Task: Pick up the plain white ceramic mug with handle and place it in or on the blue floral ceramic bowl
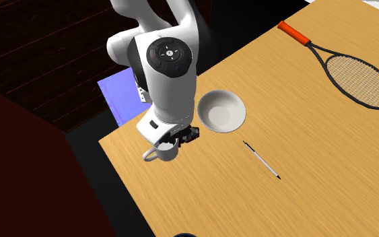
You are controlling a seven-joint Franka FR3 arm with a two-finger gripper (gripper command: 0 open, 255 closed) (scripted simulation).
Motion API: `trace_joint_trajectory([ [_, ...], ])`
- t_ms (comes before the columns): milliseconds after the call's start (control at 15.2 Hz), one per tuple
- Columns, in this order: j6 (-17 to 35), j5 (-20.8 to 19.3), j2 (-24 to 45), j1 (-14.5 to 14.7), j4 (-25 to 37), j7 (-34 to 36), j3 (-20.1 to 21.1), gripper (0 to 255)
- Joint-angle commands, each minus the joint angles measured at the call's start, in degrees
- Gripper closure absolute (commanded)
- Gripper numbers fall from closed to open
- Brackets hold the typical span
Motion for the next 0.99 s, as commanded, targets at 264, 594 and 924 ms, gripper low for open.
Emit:
trace_joint_trajectory([
  [264, -5.2, 0.2, -1.6, 0.1, 3.5, -0.3, 0.1, 255],
  [594, -3.8, 0.0, 7.9, -0.4, 11.8, -1.8, -1.1, 255],
  [924, -3.9, 0.4, 19.2, -0.8, 23.3, -3.9, -2.5, 255],
])
